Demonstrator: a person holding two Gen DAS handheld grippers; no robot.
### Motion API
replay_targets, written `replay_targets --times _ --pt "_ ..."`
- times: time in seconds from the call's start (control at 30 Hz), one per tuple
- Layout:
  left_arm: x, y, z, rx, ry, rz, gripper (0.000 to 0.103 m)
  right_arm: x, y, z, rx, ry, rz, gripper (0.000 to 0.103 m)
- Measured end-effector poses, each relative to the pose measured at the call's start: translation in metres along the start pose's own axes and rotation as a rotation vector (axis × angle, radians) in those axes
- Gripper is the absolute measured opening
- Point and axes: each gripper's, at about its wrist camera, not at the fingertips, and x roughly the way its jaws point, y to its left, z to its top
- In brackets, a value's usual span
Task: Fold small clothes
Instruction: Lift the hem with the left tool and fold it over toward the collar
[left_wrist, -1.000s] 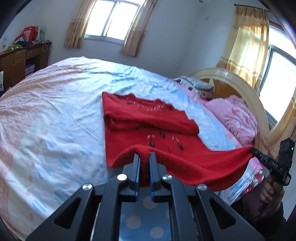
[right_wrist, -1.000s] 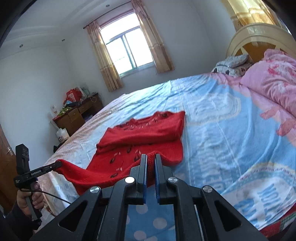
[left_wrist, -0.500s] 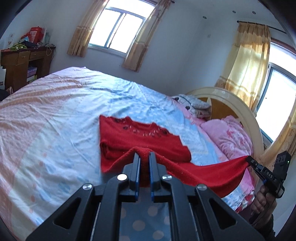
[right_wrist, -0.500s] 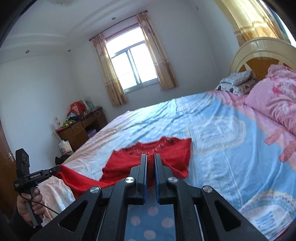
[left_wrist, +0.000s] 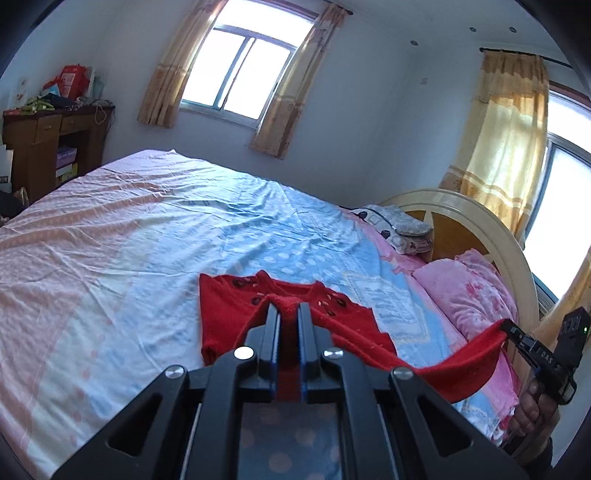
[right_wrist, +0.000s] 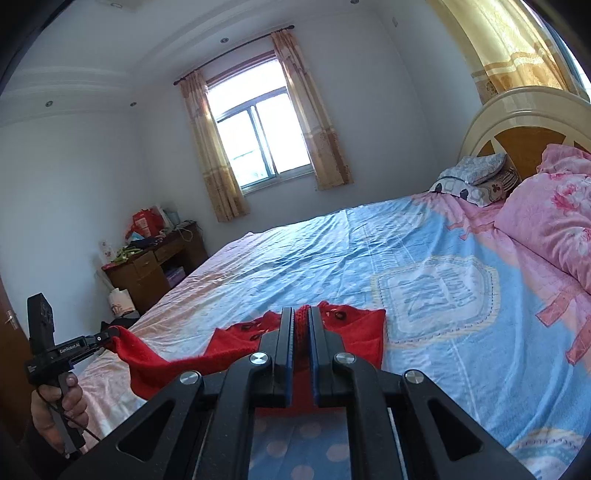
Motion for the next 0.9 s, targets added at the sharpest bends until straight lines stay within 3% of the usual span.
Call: replay_targets --times 0.33,0.9 --pt "0.064 0.013 0.027 0.024 0.039 0.045 0.009 0.082 -0.02 0.029 -0.001 0.05 -0.092 0.006" --pt "0.179 0.062 0.027 -0.031 0.201 0.126 0.009 0.229 -0.065 0.018 0.006 0.213 -0.2 0.006"
